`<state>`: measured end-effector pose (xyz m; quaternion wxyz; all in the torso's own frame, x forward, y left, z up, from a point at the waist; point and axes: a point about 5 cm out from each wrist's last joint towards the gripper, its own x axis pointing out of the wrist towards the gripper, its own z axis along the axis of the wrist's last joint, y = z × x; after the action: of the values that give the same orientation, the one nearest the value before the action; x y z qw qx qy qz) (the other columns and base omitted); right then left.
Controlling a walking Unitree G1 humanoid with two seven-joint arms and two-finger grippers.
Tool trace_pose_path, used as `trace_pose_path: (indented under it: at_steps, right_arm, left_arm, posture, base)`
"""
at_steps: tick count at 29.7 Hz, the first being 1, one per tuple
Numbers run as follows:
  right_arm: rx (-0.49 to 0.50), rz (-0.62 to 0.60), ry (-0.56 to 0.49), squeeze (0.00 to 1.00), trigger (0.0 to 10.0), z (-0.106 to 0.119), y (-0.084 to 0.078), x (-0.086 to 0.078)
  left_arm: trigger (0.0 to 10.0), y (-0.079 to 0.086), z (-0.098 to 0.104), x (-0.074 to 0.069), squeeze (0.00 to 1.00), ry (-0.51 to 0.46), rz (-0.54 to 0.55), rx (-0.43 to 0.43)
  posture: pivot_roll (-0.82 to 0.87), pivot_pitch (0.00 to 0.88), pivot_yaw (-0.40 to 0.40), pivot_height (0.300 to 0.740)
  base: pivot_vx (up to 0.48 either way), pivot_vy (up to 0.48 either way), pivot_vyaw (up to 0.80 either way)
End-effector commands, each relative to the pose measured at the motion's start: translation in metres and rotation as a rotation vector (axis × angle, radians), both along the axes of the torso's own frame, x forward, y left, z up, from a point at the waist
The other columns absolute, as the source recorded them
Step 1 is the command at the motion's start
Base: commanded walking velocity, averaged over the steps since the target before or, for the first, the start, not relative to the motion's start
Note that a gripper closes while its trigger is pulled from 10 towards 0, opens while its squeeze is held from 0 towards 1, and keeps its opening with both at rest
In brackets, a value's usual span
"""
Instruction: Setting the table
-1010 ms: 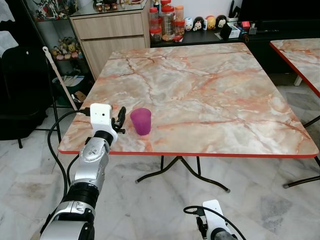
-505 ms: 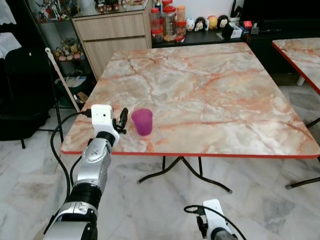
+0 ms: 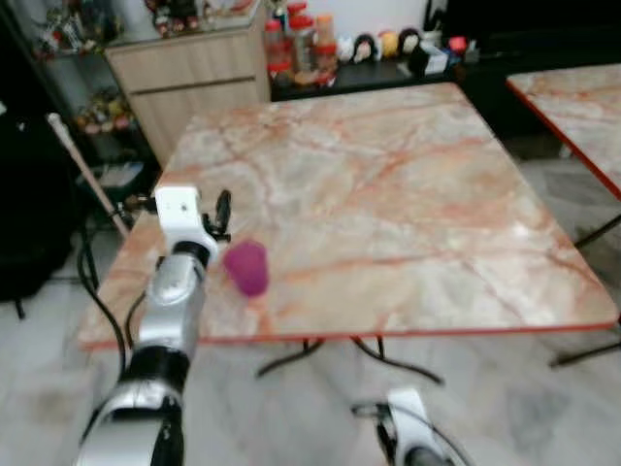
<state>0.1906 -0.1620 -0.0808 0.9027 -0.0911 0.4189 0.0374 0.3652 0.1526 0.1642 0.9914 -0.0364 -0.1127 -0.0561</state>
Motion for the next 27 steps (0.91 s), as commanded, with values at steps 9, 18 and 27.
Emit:
trace_pose_path:
  at_steps: [9,18,27]
  right_arm:
    - [0.026,0.024,-0.003,0.00,10.0,0.001,0.014,0.003]
    - [0.024,0.028,0.005,0.00,10.0,-0.001,0.015,0.000]
    - [0.023,0.044,0.014,0.00,10.0,-0.002,0.016,-0.002]
  left_arm:
    - [10.0,0.025,0.014,-0.004,0.00,-0.052,0.044,0.010]
    - [10.0,0.042,0.018,-0.014,0.00,0.003,-0.007,-0.026]
    - [10.0,0.050,0.016,-0.039,0.00,0.197,-0.211,0.139]
  posture:
    - [0.01,0.004,0.104,0.740]
    - [0.02,0.009,0.108,0.740]
    - [0.04,0.019,0.108,0.740]
  base:
    - [0.180,0.000,0.00]
    - [0.000,0.000,0.00]
    - [0.000,0.000,0.00]
